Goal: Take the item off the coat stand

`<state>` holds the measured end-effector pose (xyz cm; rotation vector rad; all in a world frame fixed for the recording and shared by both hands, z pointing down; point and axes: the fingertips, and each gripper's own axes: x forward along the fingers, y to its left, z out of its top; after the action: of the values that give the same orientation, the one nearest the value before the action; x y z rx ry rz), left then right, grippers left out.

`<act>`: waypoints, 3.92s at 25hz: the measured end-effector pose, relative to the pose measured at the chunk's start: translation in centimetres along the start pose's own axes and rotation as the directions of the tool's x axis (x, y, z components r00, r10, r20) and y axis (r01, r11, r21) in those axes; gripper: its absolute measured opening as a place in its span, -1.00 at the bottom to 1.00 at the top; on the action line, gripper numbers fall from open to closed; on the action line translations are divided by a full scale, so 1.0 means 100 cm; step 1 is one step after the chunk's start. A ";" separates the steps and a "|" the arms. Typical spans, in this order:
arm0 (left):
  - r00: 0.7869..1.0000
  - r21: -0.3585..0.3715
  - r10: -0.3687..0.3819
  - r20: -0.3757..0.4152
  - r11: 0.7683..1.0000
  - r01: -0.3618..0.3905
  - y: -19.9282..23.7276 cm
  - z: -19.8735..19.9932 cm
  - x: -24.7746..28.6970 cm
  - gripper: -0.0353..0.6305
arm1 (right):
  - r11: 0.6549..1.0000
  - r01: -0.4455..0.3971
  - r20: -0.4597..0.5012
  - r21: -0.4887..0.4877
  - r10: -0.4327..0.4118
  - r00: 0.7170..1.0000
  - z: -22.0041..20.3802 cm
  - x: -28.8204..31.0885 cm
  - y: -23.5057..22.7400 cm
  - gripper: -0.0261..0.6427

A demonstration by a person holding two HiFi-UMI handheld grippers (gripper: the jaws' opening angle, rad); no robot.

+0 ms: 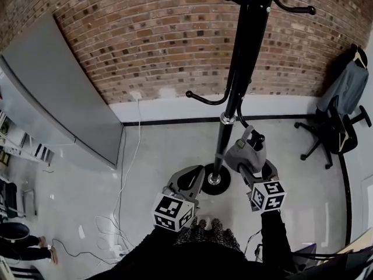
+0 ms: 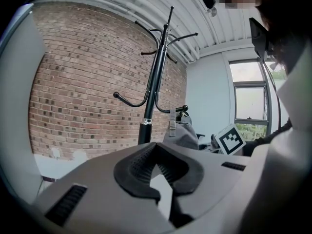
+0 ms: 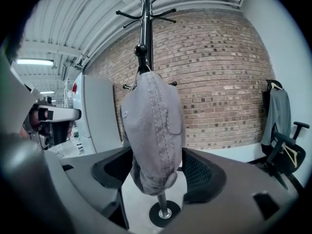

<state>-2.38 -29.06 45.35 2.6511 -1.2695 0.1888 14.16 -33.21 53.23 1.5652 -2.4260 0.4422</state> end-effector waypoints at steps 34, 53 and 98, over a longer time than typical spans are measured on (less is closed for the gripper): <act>1.000 -0.002 0.006 0.007 1.000 -0.006 0.001 0.002 -0.002 -0.87 | 0.998 -0.017 0.045 -0.060 0.020 0.999 0.045 -0.020 0.017 -0.87; 0.998 0.004 -0.046 0.032 0.999 0.046 -0.043 0.014 -0.006 -0.87 | 0.996 0.015 0.133 -0.088 -0.003 0.991 0.081 -0.095 0.016 -0.87; 0.999 0.033 -0.022 0.038 0.999 0.020 -0.104 -0.008 -0.100 -0.87 | 0.983 0.186 0.058 0.009 -0.186 0.981 -0.040 -0.231 0.008 -0.87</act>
<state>-0.51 -14.98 42.91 2.7076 -1.2602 0.1573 22.97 -11.92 48.95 1.8096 -2.2921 0.3709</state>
